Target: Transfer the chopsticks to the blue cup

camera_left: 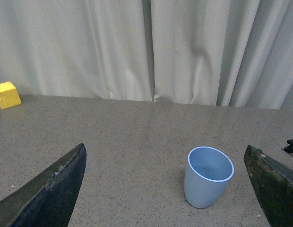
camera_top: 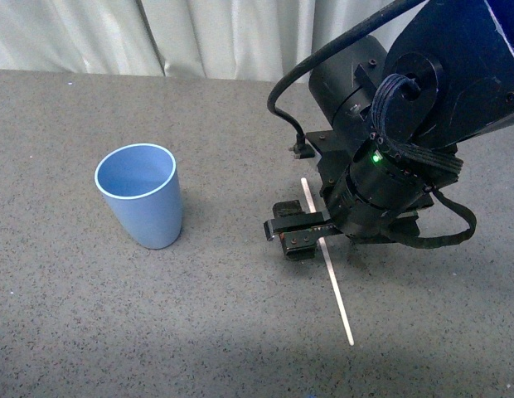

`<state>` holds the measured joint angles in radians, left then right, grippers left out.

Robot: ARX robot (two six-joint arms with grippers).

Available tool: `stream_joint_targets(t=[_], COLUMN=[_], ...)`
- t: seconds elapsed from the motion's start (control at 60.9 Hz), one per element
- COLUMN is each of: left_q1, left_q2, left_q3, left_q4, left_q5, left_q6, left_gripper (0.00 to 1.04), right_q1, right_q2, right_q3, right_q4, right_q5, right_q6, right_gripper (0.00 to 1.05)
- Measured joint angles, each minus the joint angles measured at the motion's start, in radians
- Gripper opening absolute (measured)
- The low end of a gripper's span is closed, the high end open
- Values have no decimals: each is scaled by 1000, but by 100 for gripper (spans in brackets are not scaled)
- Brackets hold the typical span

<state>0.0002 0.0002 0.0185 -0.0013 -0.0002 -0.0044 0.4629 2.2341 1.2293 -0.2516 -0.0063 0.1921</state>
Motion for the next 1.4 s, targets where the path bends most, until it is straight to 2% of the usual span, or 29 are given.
stream_joint_targets(t=[0.476,0.64,0.788,0.887,0.985,1.067,1.166,1.396], left_q1=[0,0,0,0,0,0,0,0], left_q2=[0,0,0,0,0,0,0,0], left_q3=[0,0,0,0,0,0,0,0], left_q4=[0,0,0,0,0,0,0,0], left_q5=[0,0,0,0,0,0,0,0], left_q6=[0,0,0,0,0,0,0,0], left_gripper=[98,98,98,98,98,98,98,98], right_q1=[-13,-20,-23,-21,-10,3,32,117], right_q2=[16,1,-42,-111,-199,-266,-291,-260], right_q3=[26,0,-83,-164,-219,-240,-251,-246], right_q4=[-35,5,140,316,525,723,925,1189], right_q5=[19,13,16,-32,-13,-78,-111,-298], right_q6=[7,15,1,-16,-78,-98,-160,-167], right_gripper=[1,1,1,1,1,1,1,1])
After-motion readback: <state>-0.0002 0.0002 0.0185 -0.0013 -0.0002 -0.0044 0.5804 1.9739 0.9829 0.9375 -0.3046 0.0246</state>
